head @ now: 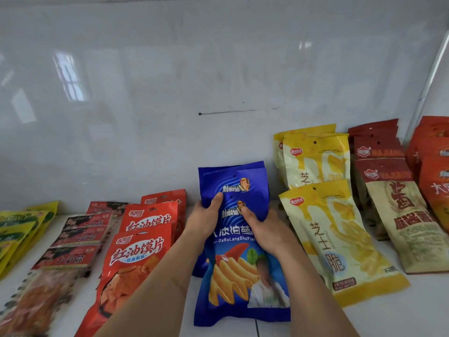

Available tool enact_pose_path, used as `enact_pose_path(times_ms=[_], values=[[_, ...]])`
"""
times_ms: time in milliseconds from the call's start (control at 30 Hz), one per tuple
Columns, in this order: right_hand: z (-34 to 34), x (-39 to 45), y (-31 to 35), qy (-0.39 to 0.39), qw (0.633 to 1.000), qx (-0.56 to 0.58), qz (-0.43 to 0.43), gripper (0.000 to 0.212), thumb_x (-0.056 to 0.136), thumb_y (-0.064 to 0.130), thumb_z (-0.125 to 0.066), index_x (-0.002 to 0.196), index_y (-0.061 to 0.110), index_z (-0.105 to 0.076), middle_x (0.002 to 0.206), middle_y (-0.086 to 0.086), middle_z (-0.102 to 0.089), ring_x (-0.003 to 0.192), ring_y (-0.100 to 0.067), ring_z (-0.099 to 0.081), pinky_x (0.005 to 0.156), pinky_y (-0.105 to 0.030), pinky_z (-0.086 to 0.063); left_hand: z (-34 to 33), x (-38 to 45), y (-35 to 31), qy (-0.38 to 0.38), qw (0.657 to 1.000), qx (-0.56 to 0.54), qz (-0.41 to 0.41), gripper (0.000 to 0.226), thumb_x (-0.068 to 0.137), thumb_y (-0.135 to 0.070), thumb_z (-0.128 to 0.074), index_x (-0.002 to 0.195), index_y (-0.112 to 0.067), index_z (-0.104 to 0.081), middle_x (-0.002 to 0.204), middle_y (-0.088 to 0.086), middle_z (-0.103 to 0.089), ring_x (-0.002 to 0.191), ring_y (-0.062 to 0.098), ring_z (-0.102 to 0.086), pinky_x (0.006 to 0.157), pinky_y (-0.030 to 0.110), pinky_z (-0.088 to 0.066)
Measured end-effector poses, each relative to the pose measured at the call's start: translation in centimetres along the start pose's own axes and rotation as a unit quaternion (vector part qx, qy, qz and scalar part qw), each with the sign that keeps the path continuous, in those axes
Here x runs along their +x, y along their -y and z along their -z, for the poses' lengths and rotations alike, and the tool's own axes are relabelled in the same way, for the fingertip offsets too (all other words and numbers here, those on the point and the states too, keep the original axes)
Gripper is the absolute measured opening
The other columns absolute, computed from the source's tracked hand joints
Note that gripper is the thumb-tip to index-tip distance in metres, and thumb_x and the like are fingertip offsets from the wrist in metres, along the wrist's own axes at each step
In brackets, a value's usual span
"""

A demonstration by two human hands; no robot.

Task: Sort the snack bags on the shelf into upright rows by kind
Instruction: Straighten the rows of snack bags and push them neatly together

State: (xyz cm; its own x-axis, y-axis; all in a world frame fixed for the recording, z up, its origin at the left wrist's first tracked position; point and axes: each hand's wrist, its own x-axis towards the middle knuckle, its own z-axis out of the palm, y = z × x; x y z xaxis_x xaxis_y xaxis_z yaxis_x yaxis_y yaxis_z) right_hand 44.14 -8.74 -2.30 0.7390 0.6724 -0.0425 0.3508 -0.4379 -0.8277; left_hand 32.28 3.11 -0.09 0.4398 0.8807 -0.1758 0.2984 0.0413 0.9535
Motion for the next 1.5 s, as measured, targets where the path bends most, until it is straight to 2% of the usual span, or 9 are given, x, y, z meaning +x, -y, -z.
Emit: enact_pose_path(times_ms=[167, 267, 500, 667, 800, 933, 1067, 1200, 1500], values=[[-0.1, 0.4, 0.0, -0.023, 0.999, -0.006, 0.026, 0.090, 0.082, 0.079, -0.049, 0.148, 0.022, -0.023, 0.125, 0.000, -0.066, 0.096, -0.018, -0.070, 0.084, -0.042, -0.059, 1.0, 0.4, -0.8, -0.060, 0.994, 0.089, -0.025, 0.088, 0.093, -0.065, -0.052, 0.154, -0.008, -0.025, 0.136, 0.016, -0.059, 0.109, 0.030, -0.067, 0.089, 0.044, -0.058], [-0.7, 0.5, 0.0, -0.031, 0.999, -0.027, 0.034, 0.100, 0.070, 0.092, -0.041, 0.147, 0.031, -0.021, 0.125, 0.002, -0.067, 0.099, -0.020, -0.070, 0.085, -0.046, -0.059, 1.1, 0.2, -1.4, -0.101, 0.974, 0.189, -0.076, 0.094, 0.090, -0.073, -0.047, 0.157, -0.013, -0.018, 0.150, 0.017, -0.048, 0.123, 0.035, -0.060, 0.098, 0.051, -0.054], [-1.0, 0.4, -0.3, -0.049, 0.998, -0.022, 0.040, 0.093, 0.073, 0.088, -0.048, 0.145, 0.034, -0.026, 0.124, 0.000, -0.065, 0.098, -0.020, -0.069, 0.081, -0.046, -0.060, 1.0, 0.5, -2.7, -0.103, 0.868, 0.450, -0.183, 0.092, 0.092, -0.069, -0.049, 0.159, -0.027, -0.002, 0.162, 0.011, -0.023, 0.129, 0.038, -0.052, 0.094, 0.050, -0.054], [-1.3, 1.0, -0.6, -0.061, 0.997, -0.014, 0.048, 0.106, 0.058, 0.100, -0.044, 0.143, 0.039, -0.028, 0.127, 0.002, -0.063, 0.102, -0.020, -0.068, 0.082, -0.048, -0.060, 0.9, 0.6, -3.4, -0.118, 0.792, 0.548, -0.241, 0.084, 0.096, -0.060, -0.050, 0.160, -0.031, -0.004, 0.168, 0.006, -0.004, 0.150, 0.035, -0.022, 0.113, 0.052, -0.033], [-0.7, 0.0, 0.4, -0.074, 0.995, -0.052, 0.049, 0.108, 0.059, 0.101, -0.038, 0.143, 0.034, -0.031, 0.134, 0.001, -0.059, 0.112, -0.024, -0.064, 0.089, -0.050, -0.056, 1.2, 0.6, -4.2, -0.152, 0.781, 0.543, -0.270, 0.082, 0.096, -0.059, -0.050, 0.159, -0.028, -0.008, 0.167, 0.007, -0.004, 0.153, 0.035, -0.010, 0.120, 0.055, -0.021], [-0.2, -2.8, 1.2, -0.090, 0.991, -0.082, 0.056, 0.098, 0.067, 0.094, -0.038, 0.142, 0.031, -0.036, 0.136, -0.001, -0.057, 0.117, -0.027, -0.061, 0.092, -0.050, -0.055, -0.1, 0.5, -4.7, -0.104, 0.780, 0.534, -0.309, 0.067, 0.099, -0.063, -0.037, 0.156, -0.030, -0.027, 0.167, 0.005, -0.011, 0.154, 0.033, -0.003, 0.123, 0.055, -0.010], [-1.1, -6.2, 0.7, -0.070, 0.988, -0.130, 0.050, 0.081, 0.090, 0.067, -0.050, 0.154, 0.027, -0.021, 0.156, -0.004, -0.036, 0.140, -0.028, -0.039, 0.111, -0.051, -0.041, -1.1, 1.2, -4.2, -0.043, 0.798, 0.541, -0.264, 0.073, 0.096, -0.072, -0.025, 0.157, -0.032, -0.027, 0.169, 0.003, -0.011, 0.155, 0.032, 0.002, 0.122, 0.060, -0.002], [-2.0, -6.9, 0.2, -0.075, 0.981, -0.172, 0.038, 0.085, 0.092, 0.071, -0.041, 0.158, 0.027, -0.010, 0.166, -0.002, -0.016, 0.151, -0.027, -0.018, 0.119, -0.049, -0.026, -1.1, 2.2, -3.1, -0.020, 0.772, 0.590, -0.235, 0.082, 0.093, -0.077, -0.016, 0.158, -0.028, -0.027, 0.169, 0.005, -0.015, 0.156, 0.033, 0.003, 0.120, 0.061, 0.005], [-2.8, -5.9, -0.5, -0.072, 0.977, -0.198, 0.029, 0.083, 0.090, 0.076, -0.033, 0.157, 0.033, -0.012, 0.161, 0.000, -0.028, 0.145, -0.025, -0.033, 0.116, -0.049, -0.033, -1.3, 3.9, -1.2, 0.029, 0.808, 0.559, -0.186, 0.085, 0.092, -0.077, -0.012, 0.160, -0.027, -0.021, 0.168, 0.006, -0.017, 0.155, 0.035, -0.005, 0.122, 0.057, -0.006]])
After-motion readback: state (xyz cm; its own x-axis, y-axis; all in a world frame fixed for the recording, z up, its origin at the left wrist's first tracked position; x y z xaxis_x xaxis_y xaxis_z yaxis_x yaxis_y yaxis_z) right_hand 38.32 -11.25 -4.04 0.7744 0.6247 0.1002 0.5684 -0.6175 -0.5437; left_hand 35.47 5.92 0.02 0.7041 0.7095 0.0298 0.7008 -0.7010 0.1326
